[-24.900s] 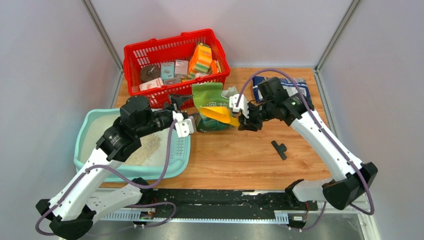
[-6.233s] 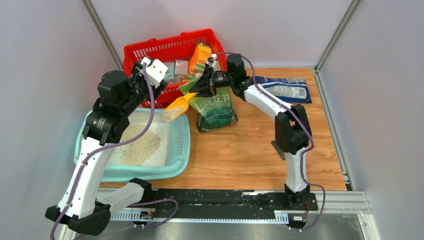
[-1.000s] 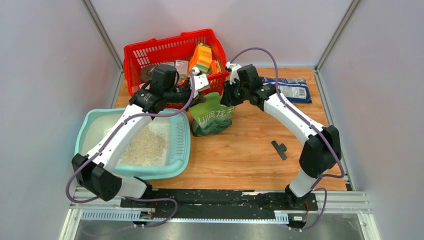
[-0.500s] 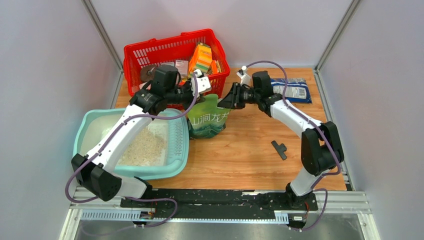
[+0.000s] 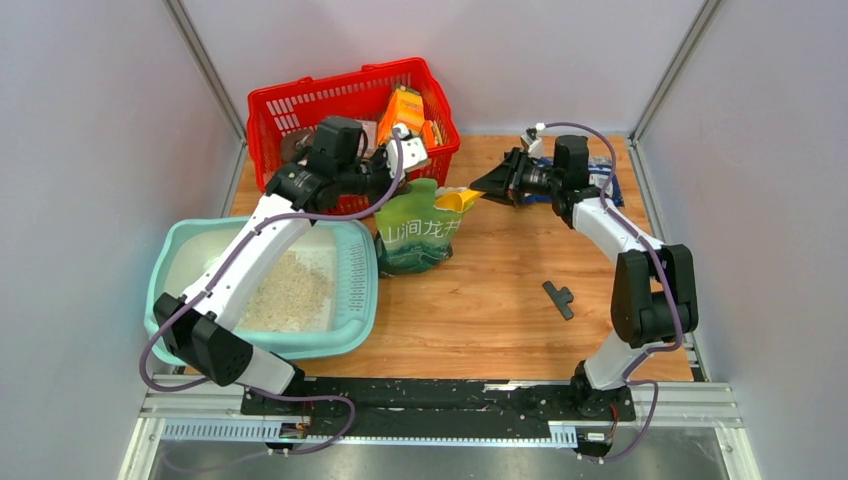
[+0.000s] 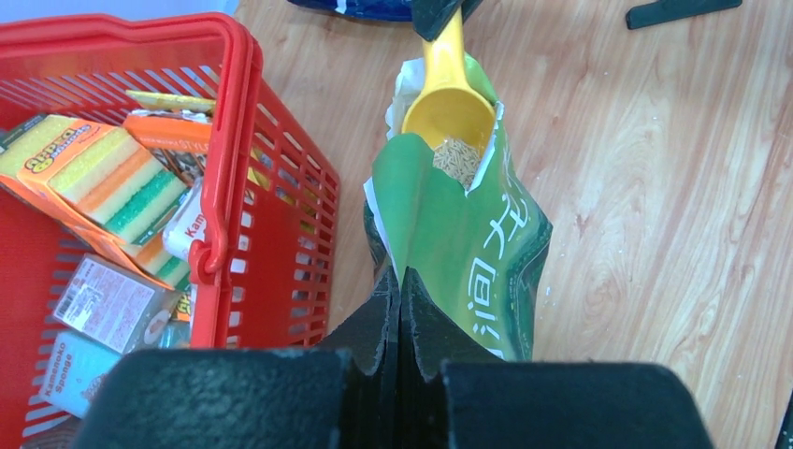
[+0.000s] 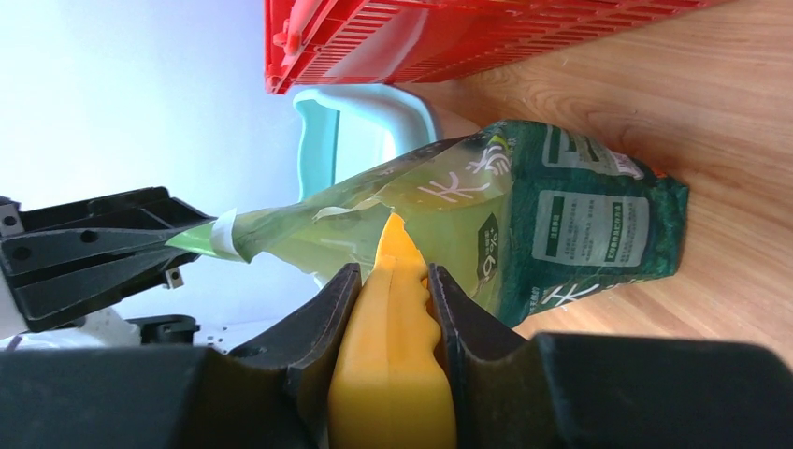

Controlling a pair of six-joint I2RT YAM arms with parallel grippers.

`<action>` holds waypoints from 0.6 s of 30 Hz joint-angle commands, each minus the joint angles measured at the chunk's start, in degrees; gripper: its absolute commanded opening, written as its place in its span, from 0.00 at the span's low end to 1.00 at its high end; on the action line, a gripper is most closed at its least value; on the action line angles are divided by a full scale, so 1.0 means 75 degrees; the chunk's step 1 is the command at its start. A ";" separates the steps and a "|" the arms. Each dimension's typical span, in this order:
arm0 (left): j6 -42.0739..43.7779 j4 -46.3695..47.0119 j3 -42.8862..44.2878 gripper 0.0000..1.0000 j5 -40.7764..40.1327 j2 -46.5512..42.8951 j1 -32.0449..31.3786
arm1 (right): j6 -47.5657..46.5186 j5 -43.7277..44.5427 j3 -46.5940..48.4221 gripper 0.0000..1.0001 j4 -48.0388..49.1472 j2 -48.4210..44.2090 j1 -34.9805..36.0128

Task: Fill the litter box with clean litter

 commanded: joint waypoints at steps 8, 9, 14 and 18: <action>0.1030 0.1250 0.1125 0.00 -0.0023 -0.0353 -0.0007 | 0.2237 -0.1723 -0.0358 0.00 0.2443 0.0086 -0.0604; 0.1193 0.1191 0.1090 0.00 -0.0069 -0.0388 -0.0007 | 0.2320 -0.1771 -0.0381 0.00 0.2549 0.0133 -0.0628; 0.1335 0.1167 0.0762 0.00 -0.0268 -0.0576 -0.0007 | 0.2519 -0.1993 -0.0510 0.00 0.2854 0.0110 -0.0861; 0.1312 0.1155 0.0668 0.00 -0.0432 -0.0611 -0.0030 | 0.2999 -0.1854 -0.0732 0.00 0.3206 0.0086 -0.1073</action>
